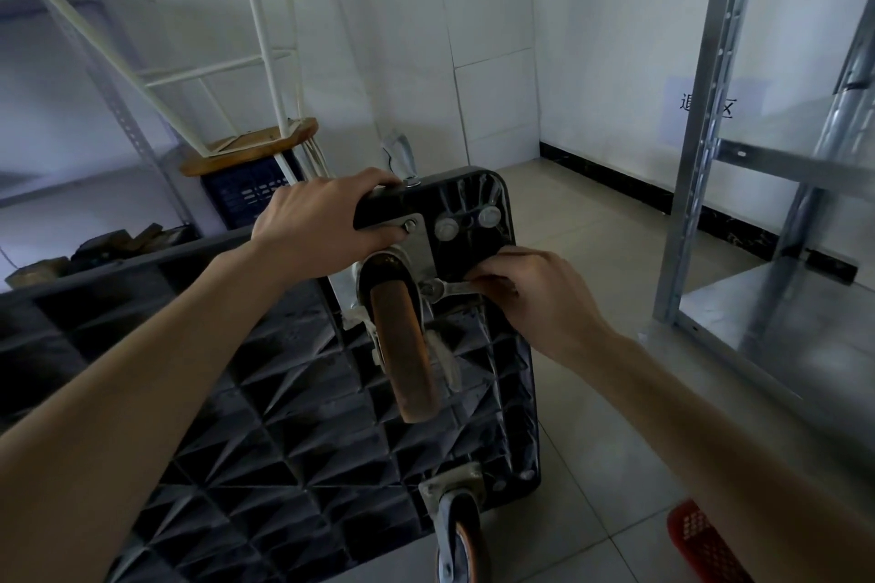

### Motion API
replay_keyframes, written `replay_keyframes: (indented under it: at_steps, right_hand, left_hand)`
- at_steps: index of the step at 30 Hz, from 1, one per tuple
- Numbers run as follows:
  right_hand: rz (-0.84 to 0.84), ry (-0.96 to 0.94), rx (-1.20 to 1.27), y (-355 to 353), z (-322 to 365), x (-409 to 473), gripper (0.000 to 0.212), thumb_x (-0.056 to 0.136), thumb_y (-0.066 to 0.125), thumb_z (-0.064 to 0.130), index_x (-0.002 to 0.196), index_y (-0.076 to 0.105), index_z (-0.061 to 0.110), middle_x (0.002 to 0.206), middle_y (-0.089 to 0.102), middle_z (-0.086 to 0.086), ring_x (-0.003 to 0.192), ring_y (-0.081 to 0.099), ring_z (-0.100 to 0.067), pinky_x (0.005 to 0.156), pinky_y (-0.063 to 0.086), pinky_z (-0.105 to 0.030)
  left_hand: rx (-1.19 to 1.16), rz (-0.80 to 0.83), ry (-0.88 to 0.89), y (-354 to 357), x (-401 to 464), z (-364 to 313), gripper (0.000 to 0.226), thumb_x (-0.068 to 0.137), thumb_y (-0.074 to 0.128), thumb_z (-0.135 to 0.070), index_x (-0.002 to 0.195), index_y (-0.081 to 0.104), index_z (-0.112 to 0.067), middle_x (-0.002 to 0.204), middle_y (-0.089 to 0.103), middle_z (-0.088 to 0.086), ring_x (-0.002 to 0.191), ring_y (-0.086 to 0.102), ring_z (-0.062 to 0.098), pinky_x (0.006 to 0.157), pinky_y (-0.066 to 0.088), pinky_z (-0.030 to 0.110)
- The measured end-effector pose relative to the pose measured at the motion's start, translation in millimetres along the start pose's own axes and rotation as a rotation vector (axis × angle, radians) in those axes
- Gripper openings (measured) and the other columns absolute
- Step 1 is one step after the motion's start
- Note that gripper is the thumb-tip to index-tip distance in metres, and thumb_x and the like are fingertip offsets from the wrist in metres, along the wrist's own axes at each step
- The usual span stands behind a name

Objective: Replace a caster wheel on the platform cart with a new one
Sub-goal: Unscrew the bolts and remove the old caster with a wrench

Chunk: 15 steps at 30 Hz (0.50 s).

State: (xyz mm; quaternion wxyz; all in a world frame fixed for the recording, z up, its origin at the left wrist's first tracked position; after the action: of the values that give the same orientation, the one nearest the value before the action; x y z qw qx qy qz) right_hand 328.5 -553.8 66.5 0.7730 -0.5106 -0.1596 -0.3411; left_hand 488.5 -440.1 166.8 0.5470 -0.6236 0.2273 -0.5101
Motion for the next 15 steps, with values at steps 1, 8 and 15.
replay_keyframes:
  at_steps: [1,8,15]
  right_hand:
    - [0.001,0.01,0.023,5,-3,-1,0.015,0.096,0.064,0.023,0.104,0.076,0.029,0.1,0.07,0.013,0.088,0.067,-0.015,0.07,0.054,-0.037]
    - [-0.077,0.131,0.137,26,-21,-15,0.013,0.097,0.063,0.03,0.103,0.074,0.032,0.096,0.069,0.015,0.083,0.064,-0.005,0.07,0.056,-0.037]
    - [-0.053,-0.184,-0.318,-9,25,4,0.019,0.087,0.07,0.016,0.101,0.076,0.027,0.098,0.07,0.006,0.086,0.068,-0.022,0.079,0.047,-0.034]
  left_hand:
    - [-0.002,-0.001,0.002,0,0,0,0.06,0.087,0.059,-0.067,0.14,0.039,-0.046,0.114,0.07,-0.008,0.096,0.065,0.025,0.071,0.038,0.033]
    - [-0.005,0.002,0.006,1,1,1,0.058,0.087,0.059,-0.067,0.139,0.039,-0.047,0.113,0.07,-0.008,0.095,0.065,0.025,0.071,0.038,0.033]
    - [-0.001,0.007,0.004,3,3,2,0.058,0.087,0.058,-0.068,0.138,0.038,-0.049,0.118,0.069,-0.009,0.1,0.065,0.025,0.072,0.039,0.033]
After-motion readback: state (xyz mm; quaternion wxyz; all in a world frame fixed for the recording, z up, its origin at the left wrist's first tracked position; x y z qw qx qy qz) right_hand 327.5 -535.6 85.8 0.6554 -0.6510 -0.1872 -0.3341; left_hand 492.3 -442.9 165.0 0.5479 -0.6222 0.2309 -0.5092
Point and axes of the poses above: each hand's wrist, its own x-axis towards the middle knuckle, its own y-axis out of the palm, z = x × y, the point moved 8 cm from there along x, towards the middle knuckle
